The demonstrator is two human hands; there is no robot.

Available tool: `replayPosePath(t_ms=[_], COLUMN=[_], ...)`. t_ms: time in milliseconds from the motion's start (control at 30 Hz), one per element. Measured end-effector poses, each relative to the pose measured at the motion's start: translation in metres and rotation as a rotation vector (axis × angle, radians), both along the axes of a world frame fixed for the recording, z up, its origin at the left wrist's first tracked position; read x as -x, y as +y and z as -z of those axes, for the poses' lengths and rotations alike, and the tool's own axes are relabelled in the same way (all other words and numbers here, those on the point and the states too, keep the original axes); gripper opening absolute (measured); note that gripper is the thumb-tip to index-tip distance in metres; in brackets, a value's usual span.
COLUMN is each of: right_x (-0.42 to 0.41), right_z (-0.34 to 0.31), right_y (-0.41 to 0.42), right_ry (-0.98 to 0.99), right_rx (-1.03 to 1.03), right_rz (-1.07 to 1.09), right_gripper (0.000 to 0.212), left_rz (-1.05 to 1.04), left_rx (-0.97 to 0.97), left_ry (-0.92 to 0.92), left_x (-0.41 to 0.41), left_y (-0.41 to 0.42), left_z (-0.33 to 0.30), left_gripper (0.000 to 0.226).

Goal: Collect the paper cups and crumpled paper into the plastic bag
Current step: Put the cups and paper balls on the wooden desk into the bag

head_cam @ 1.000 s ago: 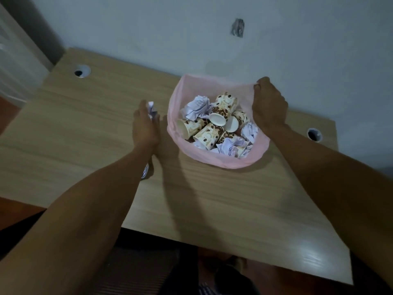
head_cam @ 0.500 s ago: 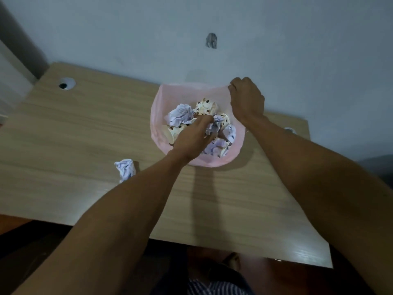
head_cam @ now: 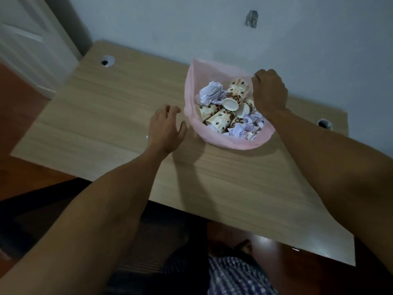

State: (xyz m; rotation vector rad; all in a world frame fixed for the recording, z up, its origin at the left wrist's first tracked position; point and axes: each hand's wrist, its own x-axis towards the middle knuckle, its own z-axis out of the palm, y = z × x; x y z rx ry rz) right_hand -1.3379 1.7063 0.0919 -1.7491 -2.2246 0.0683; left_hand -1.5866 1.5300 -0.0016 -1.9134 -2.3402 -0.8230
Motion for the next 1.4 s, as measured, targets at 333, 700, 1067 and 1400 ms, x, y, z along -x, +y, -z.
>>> replayPosePath(t_ms=[333, 700, 1067, 1400], right_x=[0.011, -0.012, -0.034, -0.060], right_z=[0.014, -0.010, -0.011, 0.006], right_y=[-0.015, -0.005, 0.009, 0.005], right_ry=[-0.009, 0.120, 0.222, 0.333], right_rx=[0.044, 0.053, 0.115, 0.466], right_rz=[-0.020, 0.027, -0.055, 0.133], right_gripper=[0.031, 0.030, 0.028, 0.075], left_rz=[-0.170, 0.242, 0.487, -0.323], left_rx=[0.680, -0.048, 0.098, -0.021], left_ry=[-0.231, -0.306, -0.117, -0.499], left_x=[0.023, -0.033, -0.106, -0.066], left_y=[-0.054, 0.005, 0.068, 0.079], left_z=[0.047, -0.022, -0.010, -0.016], left_gripper=[0.059, 0.065, 0.071, 0.080])
